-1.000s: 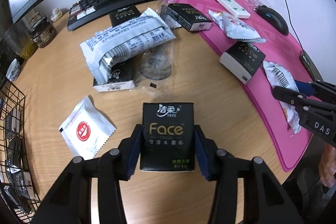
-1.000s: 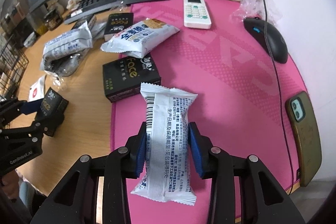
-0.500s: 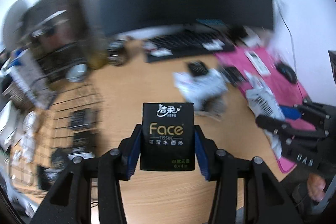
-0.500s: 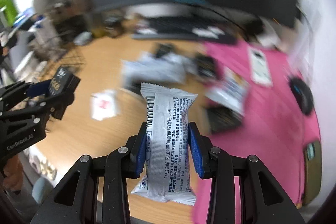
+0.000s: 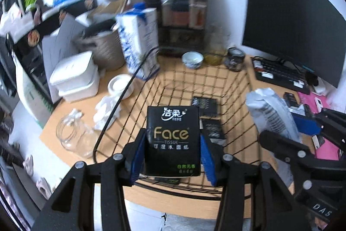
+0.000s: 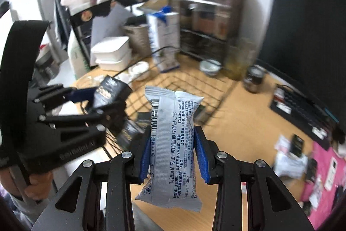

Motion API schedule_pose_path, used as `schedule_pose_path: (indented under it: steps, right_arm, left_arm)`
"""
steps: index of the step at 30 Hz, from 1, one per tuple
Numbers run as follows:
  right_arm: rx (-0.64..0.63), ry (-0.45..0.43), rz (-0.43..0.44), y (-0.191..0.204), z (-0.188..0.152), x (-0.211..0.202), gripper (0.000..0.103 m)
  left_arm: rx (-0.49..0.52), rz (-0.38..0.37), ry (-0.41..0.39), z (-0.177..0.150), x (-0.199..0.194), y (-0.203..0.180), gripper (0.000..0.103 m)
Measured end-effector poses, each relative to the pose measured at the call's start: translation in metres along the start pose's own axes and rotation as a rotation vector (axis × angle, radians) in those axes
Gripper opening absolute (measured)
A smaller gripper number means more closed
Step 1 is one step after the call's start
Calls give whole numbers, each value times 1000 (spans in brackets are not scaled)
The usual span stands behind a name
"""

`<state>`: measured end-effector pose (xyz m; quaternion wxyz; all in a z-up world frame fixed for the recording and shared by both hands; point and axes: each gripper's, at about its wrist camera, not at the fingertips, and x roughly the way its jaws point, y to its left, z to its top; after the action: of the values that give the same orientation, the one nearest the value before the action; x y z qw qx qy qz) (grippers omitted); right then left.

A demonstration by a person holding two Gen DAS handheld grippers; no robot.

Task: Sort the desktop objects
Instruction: 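Carry the held pack and wrapper toward the wire basket, then open both grippers to drop the pack and wrapper into the basket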

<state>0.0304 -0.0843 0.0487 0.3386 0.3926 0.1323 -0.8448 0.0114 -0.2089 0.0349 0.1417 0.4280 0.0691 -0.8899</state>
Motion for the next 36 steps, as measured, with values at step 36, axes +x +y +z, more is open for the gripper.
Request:
schedule_pose_path:
  steps: [36]
  right_arm:
    - [59, 45, 12, -21, -9, 32, 50]
  left_arm:
    - [-37, -35, 22, -11, 4, -1, 71]
